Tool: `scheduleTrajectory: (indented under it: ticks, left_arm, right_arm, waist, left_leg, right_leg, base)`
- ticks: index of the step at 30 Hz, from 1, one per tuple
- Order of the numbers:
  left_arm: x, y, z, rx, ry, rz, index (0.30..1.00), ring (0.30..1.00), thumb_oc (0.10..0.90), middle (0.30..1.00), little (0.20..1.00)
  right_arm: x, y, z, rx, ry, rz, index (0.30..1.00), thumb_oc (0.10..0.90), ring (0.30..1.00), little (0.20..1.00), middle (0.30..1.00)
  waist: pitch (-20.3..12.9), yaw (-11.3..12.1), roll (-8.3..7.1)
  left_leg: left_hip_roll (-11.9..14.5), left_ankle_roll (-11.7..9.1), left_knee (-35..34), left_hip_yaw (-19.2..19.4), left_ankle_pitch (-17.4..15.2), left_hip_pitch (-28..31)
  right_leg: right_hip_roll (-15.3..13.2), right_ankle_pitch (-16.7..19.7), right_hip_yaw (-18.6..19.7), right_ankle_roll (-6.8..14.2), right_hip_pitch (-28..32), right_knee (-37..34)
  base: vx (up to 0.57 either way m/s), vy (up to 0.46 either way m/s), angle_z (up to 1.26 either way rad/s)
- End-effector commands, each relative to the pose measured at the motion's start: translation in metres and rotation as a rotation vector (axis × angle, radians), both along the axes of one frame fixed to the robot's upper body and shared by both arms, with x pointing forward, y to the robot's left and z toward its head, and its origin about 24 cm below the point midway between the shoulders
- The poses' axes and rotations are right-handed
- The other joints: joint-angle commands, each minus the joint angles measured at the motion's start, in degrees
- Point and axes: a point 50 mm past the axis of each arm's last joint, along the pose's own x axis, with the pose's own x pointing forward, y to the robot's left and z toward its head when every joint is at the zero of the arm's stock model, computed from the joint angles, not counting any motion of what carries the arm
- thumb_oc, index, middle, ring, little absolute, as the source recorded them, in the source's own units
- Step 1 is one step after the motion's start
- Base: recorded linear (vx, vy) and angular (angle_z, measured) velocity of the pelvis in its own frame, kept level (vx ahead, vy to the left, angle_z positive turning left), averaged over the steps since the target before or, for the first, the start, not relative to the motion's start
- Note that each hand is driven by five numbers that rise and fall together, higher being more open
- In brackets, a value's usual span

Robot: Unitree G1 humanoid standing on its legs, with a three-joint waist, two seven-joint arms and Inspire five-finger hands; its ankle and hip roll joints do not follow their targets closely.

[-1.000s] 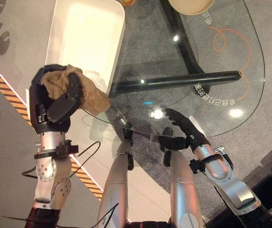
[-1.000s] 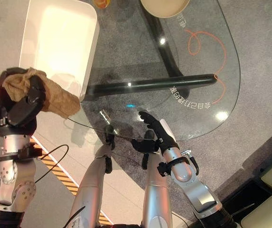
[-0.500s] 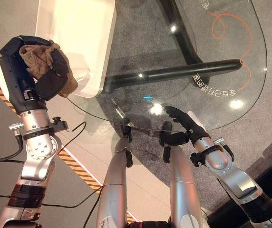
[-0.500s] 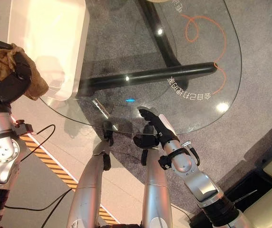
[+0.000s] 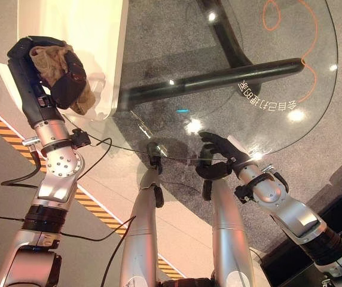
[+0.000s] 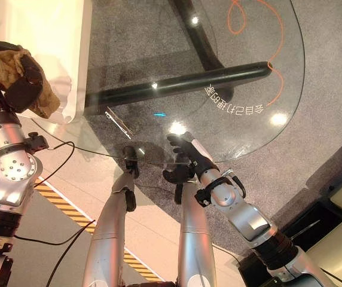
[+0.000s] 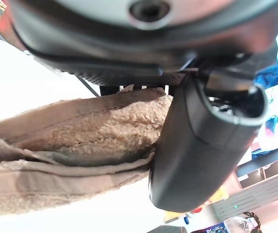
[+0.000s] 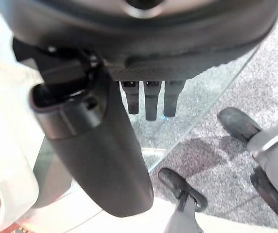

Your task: Wipe the table with a cloth and put it in the basket.

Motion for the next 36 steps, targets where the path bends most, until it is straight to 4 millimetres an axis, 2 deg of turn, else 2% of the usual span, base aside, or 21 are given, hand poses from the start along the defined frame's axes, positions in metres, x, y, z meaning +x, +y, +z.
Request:
scheduleTrajectory:
  ticks: [1, 7, 16, 27, 30, 31, 32, 33, 34, 36]
  left_arm:
    - [-0.021, 0.004, 0.062, 0.067, -0.345, 0.059, 0.3, 0.3, 0.1, 0.3, 0.2]
    - [-0.015, 0.009, 0.068, 0.069, -0.348, 0.132, 0.3, 0.3, 0.1, 0.3, 0.2]
    - [-0.004, 0.021, 0.074, 0.123, -0.315, 0.343, 0.3, 0.3, 0.1, 0.3, 0.2]
    - [0.014, 0.023, 0.077, 0.056, -0.226, 0.337, 0.314, 0.314, 0.116, 0.314, 0.216]
    - [0.021, 0.02, 0.079, 0.067, -0.184, 0.322, 0.469, 0.469, 0.298, 0.469, 0.398]
    - [0.023, 0.02, 0.08, 0.068, -0.171, 0.321, 0.571, 0.571, 0.416, 0.571, 0.516]
    - [0.024, 0.02, 0.082, 0.067, -0.171, 0.323, 0.587, 0.587, 0.435, 0.587, 0.535]
    - [0.027, 0.021, 0.083, 0.076, -0.141, 0.333, 0.815, 0.815, 0.701, 0.815, 0.801]
    - [0.028, 0.023, 0.084, 0.074, -0.124, 0.339, 0.9, 0.9, 0.8, 0.9, 0.9]
    - [0.031, 0.026, 0.085, 0.055, -0.098, 0.343, 0.9, 0.9, 0.8, 0.9, 0.9]
  right_arm:
    - [-0.005, 0.013, 0.002, 0.047, 0.026, 0.062, 0.9, 0.8, 0.9, 0.9, 0.9]
    - [0.0, 0.012, 0.007, 0.042, 0.019, 0.055, 0.9, 0.8, 0.9, 0.9, 0.9]
    - [0.007, 0.005, 0.016, 0.032, 0.008, 0.028, 0.9, 0.8, 0.9, 0.9, 0.9]
    - [0.016, 0.009, 0.027, 0.052, -0.006, 0.033, 0.9, 0.8, 0.9, 0.9, 0.9]
    - [0.02, 0.012, 0.03, 0.051, -0.012, 0.026, 0.9, 0.8, 0.9, 0.9, 0.9]
    - [0.022, 0.012, 0.031, 0.053, -0.014, 0.025, 0.9, 0.8, 0.9, 0.9, 0.9]
    - [0.023, 0.011, 0.034, 0.053, -0.022, 0.026, 0.9, 0.8, 0.9, 0.9, 0.9]
    - [0.024, 0.01, 0.035, 0.054, -0.023, 0.024, 0.9, 0.8, 0.9, 0.9, 0.9]
    - [0.026, 0.01, 0.036, 0.056, -0.025, 0.024, 0.9, 0.8, 0.9, 0.9, 0.9]
    - [0.029, 0.01, 0.038, 0.062, -0.029, 0.022, 0.9, 0.8, 0.9, 0.9, 0.9]
  waist:
    - [-1.55, -0.64, -0.26]
    - [-1.55, -0.83, -0.01]
    - [-1.55, -1.42, -0.13]
    - [-1.55, -1.54, -0.96]
    - [-1.55, -1.63, -1.29]
    - [-1.55, -1.67, -1.39]
    - [-1.55, -1.77, -1.47]
    - [-1.55, -1.76, -1.64]
    - [-1.55, -1.81, -1.71]
    - [-1.55, -1.9, -2.0]
  left_leg:
    - [-2.09, 0.04, 7.5, 4.54, -11.28, -1.07]
    - [-2.34, -0.06, 8.05, 4.29, -11.31, -2.42]
    - [-2.22, -0.4, 8.69, 3.95, -10.96, -4.93]
    - [-2.48, -0.79, 9.26, 2.89, -10.4, -8.21]
    - [-2.64, -0.9, 9.17, 2.59, -10.04, -8.97]
    - [-2.77, -0.91, 9.24, 2.37, -10.0, -9.26]
    - [-2.83, -0.83, 9.14, 2.43, -9.45, -9.93]
    - [-2.83, -0.97, 9.38, 2.11, -9.89, -9.83]
    - [-2.83, -0.99, 9.31, 2.05, -9.82, -9.87]
    - [-2.83, -1.04, 9.31, 1.86, -9.73, -10.11]
  right_leg:
    - [4.2, 4.88, 0.29, 2.05, -0.51, -10.35]
    - [4.25, 5.02, 0.61, 2.01, -1.52, -10.3]
    - [4.26, 5.25, 0.88, 1.82, -3.58, -9.92]
    - [4.7, 5.8, 0.59, 1.92, -6.12, -9.39]
    - [5.03, 6.12, 0.46, 1.93, -6.78, -9.37]
    - [5.19, 6.19, 0.53, 1.9, -7.01, -9.29]
    - [5.13, 6.74, 0.57, 1.86, -7.61, -9.49]
    - [5.23, 6.43, 0.56, 1.97, -7.41, -9.39]
    - [5.28, 6.54, 0.54, 1.98, -7.42, -9.55]
    - [5.33, 6.89, 0.5, 2.11, -7.53, -9.84]
  base:
    - [0.0, 0.038, -0.03]
    - [-0.01, 0.038, -0.06]
    - [0.0, 0.032, -0.01]
    - [0.0, 0.0, 0.0]
    - [0.0, -0.004, -0.01]
    - [0.0, 0.0, 0.0]
    - [0.0, 0.0, 0.0]
    - [0.0, 0.0, 0.0]
    - [-0.02, -0.031, -0.02]
    - [-0.01, -0.02, -0.02]
